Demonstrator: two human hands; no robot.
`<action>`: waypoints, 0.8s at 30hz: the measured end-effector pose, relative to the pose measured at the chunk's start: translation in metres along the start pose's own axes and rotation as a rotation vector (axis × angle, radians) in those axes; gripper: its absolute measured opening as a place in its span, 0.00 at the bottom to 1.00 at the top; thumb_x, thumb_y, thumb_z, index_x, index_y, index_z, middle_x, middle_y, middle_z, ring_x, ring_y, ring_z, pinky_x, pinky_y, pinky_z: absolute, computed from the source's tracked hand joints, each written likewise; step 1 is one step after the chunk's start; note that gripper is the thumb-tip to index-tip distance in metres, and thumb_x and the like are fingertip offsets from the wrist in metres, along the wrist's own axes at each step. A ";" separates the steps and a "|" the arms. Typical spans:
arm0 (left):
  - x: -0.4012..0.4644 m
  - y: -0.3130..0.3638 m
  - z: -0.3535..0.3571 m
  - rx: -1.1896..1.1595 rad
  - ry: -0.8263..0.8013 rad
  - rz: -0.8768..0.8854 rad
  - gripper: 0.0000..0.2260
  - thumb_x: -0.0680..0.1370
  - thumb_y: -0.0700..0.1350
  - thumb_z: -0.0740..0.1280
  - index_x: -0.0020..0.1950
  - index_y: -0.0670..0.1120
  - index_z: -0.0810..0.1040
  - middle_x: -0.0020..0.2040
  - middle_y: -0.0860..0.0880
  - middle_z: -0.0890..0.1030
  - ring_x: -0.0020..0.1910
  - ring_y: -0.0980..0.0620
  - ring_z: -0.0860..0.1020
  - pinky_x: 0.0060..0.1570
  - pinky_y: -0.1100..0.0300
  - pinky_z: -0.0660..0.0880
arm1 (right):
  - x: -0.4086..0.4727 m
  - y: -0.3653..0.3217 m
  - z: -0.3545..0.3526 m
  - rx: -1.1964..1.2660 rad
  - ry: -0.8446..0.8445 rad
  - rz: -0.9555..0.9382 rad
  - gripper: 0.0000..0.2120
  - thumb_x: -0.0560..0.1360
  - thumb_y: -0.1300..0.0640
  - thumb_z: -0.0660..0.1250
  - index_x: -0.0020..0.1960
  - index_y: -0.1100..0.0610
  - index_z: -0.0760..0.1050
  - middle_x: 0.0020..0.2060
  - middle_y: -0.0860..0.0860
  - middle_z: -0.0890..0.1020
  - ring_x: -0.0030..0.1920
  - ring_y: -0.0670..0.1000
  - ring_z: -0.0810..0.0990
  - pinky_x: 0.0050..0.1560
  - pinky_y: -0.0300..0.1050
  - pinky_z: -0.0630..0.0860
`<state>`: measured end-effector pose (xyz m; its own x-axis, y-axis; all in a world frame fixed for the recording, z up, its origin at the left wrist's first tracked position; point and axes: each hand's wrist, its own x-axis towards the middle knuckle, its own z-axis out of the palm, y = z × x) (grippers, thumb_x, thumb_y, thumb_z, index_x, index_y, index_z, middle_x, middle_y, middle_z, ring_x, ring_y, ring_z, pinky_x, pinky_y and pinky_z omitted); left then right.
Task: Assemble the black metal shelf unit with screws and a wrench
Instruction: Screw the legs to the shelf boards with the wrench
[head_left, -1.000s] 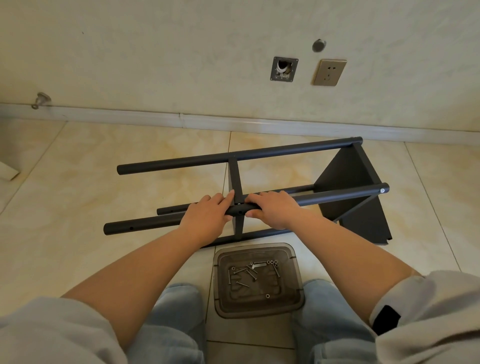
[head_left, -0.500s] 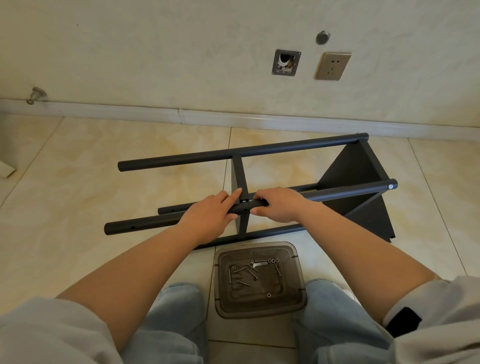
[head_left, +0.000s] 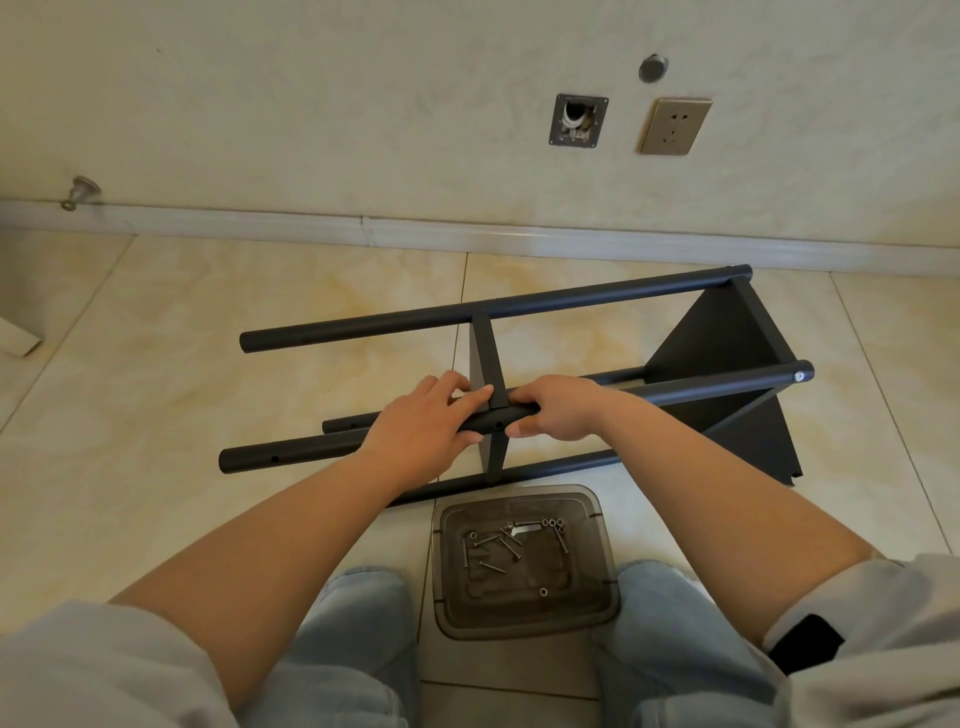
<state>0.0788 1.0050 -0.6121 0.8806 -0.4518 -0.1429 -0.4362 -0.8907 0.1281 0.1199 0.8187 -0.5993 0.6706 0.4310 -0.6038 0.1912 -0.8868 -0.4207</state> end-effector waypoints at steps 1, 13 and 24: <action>-0.001 0.000 0.000 0.018 0.002 0.006 0.26 0.81 0.56 0.55 0.77 0.53 0.52 0.73 0.50 0.58 0.67 0.51 0.63 0.56 0.59 0.72 | -0.001 0.001 0.000 0.002 -0.004 0.002 0.12 0.78 0.47 0.62 0.59 0.50 0.74 0.43 0.49 0.77 0.44 0.51 0.75 0.45 0.45 0.69; -0.001 0.002 0.001 0.110 -0.049 0.055 0.27 0.82 0.57 0.52 0.78 0.51 0.46 0.78 0.54 0.48 0.75 0.51 0.52 0.70 0.54 0.58 | -0.002 0.002 0.005 -0.043 -0.025 -0.048 0.15 0.79 0.48 0.60 0.65 0.48 0.71 0.50 0.50 0.79 0.49 0.51 0.76 0.49 0.46 0.70; 0.002 0.001 0.005 0.088 -0.056 0.055 0.27 0.82 0.56 0.50 0.78 0.52 0.44 0.78 0.55 0.45 0.76 0.52 0.49 0.73 0.54 0.50 | -0.005 0.005 0.014 -0.146 0.142 -0.061 0.14 0.79 0.44 0.59 0.61 0.48 0.72 0.47 0.47 0.79 0.47 0.50 0.76 0.46 0.45 0.70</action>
<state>0.0788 1.0028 -0.6173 0.8440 -0.5004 -0.1930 -0.5007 -0.8641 0.0510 0.1074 0.8139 -0.6077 0.7468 0.4663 -0.4742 0.3296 -0.8788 -0.3451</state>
